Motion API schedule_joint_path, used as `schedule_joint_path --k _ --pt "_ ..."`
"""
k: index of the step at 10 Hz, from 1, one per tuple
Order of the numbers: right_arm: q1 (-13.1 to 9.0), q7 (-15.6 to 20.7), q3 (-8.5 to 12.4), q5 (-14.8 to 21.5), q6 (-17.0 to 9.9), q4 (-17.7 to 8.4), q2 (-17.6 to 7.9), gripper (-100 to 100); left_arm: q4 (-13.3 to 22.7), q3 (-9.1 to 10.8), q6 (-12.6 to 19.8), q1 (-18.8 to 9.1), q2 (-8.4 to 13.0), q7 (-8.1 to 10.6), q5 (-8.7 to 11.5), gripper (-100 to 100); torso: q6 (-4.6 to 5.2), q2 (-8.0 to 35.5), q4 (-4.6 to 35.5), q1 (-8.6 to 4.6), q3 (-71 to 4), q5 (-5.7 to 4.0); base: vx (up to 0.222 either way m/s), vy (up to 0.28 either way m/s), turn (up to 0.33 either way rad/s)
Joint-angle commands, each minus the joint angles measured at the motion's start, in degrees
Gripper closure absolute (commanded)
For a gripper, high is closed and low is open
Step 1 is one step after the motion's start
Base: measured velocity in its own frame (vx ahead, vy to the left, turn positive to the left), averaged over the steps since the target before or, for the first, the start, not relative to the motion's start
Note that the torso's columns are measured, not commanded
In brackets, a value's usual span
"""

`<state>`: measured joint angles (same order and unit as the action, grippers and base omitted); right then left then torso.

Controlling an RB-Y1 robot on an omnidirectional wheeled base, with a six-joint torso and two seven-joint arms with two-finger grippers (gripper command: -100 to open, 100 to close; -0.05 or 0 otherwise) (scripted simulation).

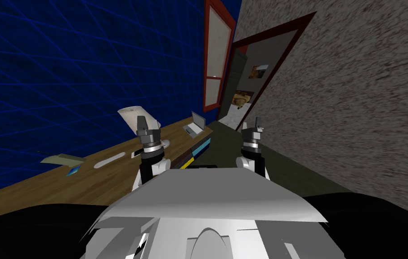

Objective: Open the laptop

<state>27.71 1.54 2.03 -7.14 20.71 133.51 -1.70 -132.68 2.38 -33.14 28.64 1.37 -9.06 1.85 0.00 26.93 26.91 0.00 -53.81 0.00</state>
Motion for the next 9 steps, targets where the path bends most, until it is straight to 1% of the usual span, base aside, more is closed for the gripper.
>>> schedule_joint_path --k 1,2,3,4,5,6,9 --pt "0.0 0.0 0.0 0.0 0.0 0.0 0.0 0 0.0 0.00 0.0 0.0 0.0 0.00 0.0 0 0.00 4.2 4.2 0.00 -8.5 0.00 0.000 0.000 0.000" --pt "0.0 0.0 0.0 0.0 0.0 0.0 0.0 0 0.0 0.00 0.0 0.0 0.0 0.00 0.0 0 0.00 8.5 8.5 0.00 -16.9 0.00 0.000 0.000 0.000" --pt "0.0 0.0 0.0 0.0 0.0 0.0 0.0 0 0.3 0.53 1.1 -0.4 2.4 -0.33 0.0 -100 0.00 12.7 12.7 0.00 -25.4 0.00 0.056 -0.048 0.057" --pt "0.0 0.0 0.0 0.0 0.0 0.0 0.0 0 0.6 0.88 1.8 -0.6 3.4 -0.54 0.0 -100 -0.01 14.5 14.5 -0.13 -29.4 -0.03 0.092 -0.089 0.081" --pt "0.0 0.0 0.0 0.0 0.0 0.0 0.0 0 0.8 1.29 2.6 -0.9 4.2 -0.79 -0.1 -100 0.00 14.9 15.1 -0.20 -30.6 -0.06 0.090 -0.147 0.057" --pt "0.0 0.0 0.0 0.0 0.0 0.0 0.0 0 1.2 1.77 3.6 -1.2 4.8 -1.08 -0.1 -100 0.01 15.1 15.3 -0.29 -30.8 -0.08 0.109 -0.162 0.071" --pt "0.0 0.0 0.0 0.0 0.0 0.0 0.0 0 2.4 3.46 7.0 -2.3 6.2 -2.11 -0.2 -100 0.00 15.3 15.4 0.12 -30.8 0.03 0.132 -0.156 0.090"
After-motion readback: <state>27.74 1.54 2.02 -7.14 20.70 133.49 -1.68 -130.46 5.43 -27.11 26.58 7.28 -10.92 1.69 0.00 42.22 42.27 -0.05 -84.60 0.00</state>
